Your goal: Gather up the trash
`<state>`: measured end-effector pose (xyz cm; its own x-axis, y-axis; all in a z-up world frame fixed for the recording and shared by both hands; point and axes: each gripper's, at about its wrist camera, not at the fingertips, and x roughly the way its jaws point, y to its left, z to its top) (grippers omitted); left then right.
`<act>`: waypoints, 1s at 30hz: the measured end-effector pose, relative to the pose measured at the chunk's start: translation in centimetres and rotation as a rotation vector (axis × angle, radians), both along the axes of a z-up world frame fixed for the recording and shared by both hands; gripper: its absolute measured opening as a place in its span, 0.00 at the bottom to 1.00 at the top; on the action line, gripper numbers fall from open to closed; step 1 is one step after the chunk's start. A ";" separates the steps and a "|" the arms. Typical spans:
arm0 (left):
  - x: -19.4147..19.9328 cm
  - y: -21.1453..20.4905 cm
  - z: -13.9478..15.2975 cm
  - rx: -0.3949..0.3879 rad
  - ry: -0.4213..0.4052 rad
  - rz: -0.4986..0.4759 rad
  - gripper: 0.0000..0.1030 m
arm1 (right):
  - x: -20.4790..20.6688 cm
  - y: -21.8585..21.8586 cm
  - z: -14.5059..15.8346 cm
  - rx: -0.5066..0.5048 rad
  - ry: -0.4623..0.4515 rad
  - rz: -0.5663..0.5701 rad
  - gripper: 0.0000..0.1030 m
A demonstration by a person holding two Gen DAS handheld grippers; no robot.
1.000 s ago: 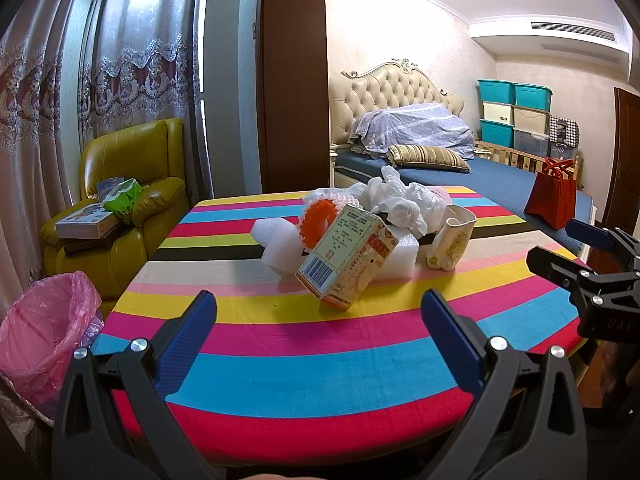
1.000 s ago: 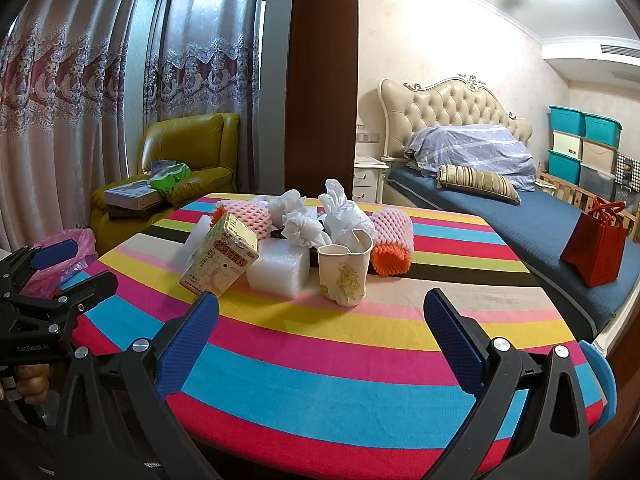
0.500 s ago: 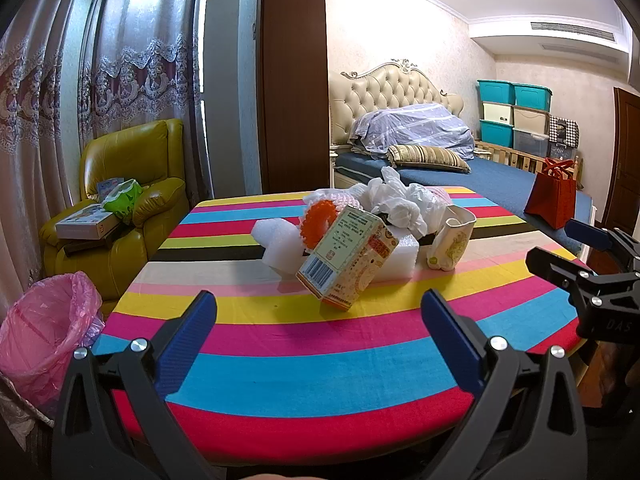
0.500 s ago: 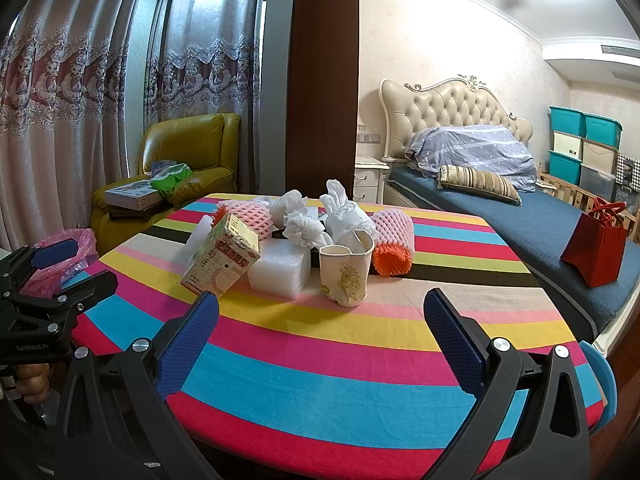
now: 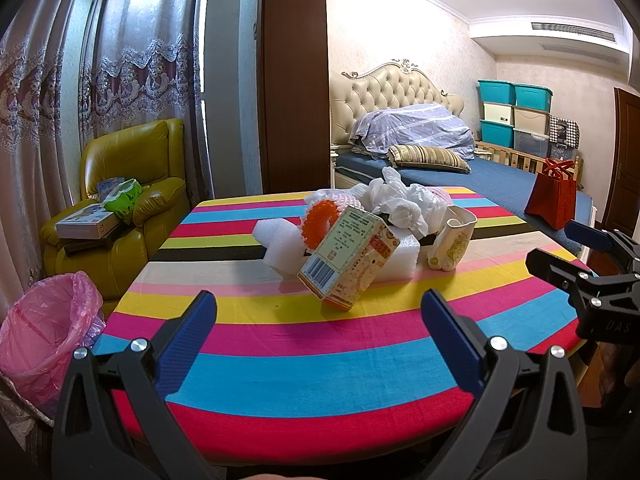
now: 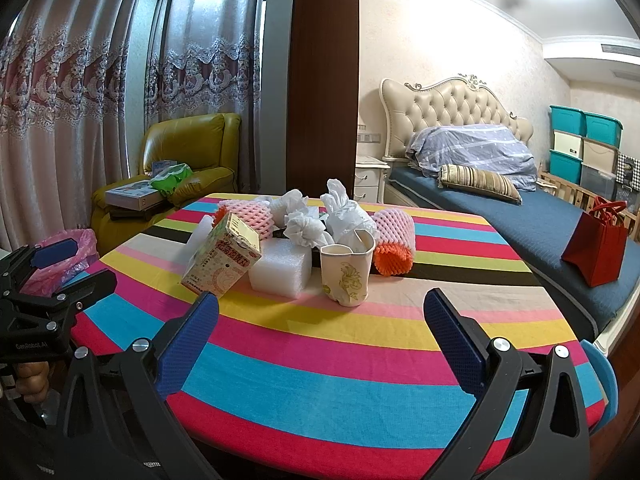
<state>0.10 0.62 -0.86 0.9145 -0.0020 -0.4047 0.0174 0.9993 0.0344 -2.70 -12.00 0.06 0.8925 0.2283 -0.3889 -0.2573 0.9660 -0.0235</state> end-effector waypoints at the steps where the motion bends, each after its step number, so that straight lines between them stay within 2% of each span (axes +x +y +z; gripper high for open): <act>1: 0.0 0.0 0.0 0.000 0.000 0.000 0.96 | 0.0 0.0 0.0 0.000 0.000 0.000 0.93; 30: -0.2 0.3 -0.3 -0.007 0.008 -0.003 0.96 | 0.0 -0.1 0.0 0.003 0.004 -0.001 0.93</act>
